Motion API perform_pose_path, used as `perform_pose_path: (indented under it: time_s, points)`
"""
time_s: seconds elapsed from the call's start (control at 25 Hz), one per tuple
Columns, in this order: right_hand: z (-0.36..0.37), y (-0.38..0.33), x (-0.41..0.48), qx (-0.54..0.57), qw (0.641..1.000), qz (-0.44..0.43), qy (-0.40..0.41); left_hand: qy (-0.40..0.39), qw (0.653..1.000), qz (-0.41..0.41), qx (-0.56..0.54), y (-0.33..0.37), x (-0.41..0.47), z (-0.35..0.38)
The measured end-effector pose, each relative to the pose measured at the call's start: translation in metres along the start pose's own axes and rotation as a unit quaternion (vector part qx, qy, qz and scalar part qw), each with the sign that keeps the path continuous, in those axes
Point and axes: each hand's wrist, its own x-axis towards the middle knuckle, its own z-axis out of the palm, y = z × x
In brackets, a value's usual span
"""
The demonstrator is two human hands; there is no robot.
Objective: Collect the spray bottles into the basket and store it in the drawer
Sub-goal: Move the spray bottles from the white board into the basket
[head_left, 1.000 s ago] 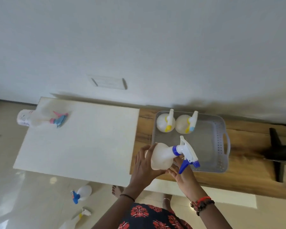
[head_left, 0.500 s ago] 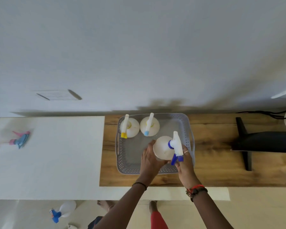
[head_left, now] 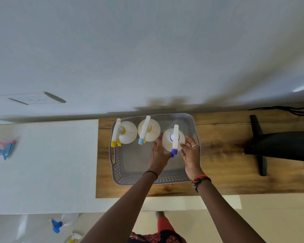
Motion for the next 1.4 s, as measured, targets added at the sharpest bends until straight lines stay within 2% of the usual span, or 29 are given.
perform_pose_path:
  time_s: [0.2, 0.4, 0.6, 0.92, 1.12, 1.4]
  points:
    - [-0.003, -0.003, 0.01, 0.028, 0.999, 0.028, -0.022, -0.021, 0.999, -0.009, -0.038, 0.005, 0.002, -0.002]
    - [-0.012, -0.002, 0.01, 0.065, 0.989, 0.121, -0.062, 0.018, 0.99, -0.053, -0.133, 0.023, -0.011, 0.012]
    - [-0.007, -0.002, 0.008, 0.116, 0.981, 0.145, -0.049, 0.024, 0.973, -0.09, -0.213, 0.026, -0.01, 0.013]
    - [0.003, -0.003, 0.007, 0.171, 0.972, 0.155, -0.038, 0.003, 0.904, -0.267, -0.334, 0.026, -0.008, 0.015]
    - [0.011, -0.01, 0.013, 0.184, 0.971, 0.149, -0.015, 0.005, 0.89, -0.253, -0.38, 0.035, 0.0, 0.008]
    - [0.019, -0.017, 0.021, 0.193, 0.971, 0.14, -0.006, 0.02, 0.888, -0.255, -0.383, 0.036, 0.016, 0.005]
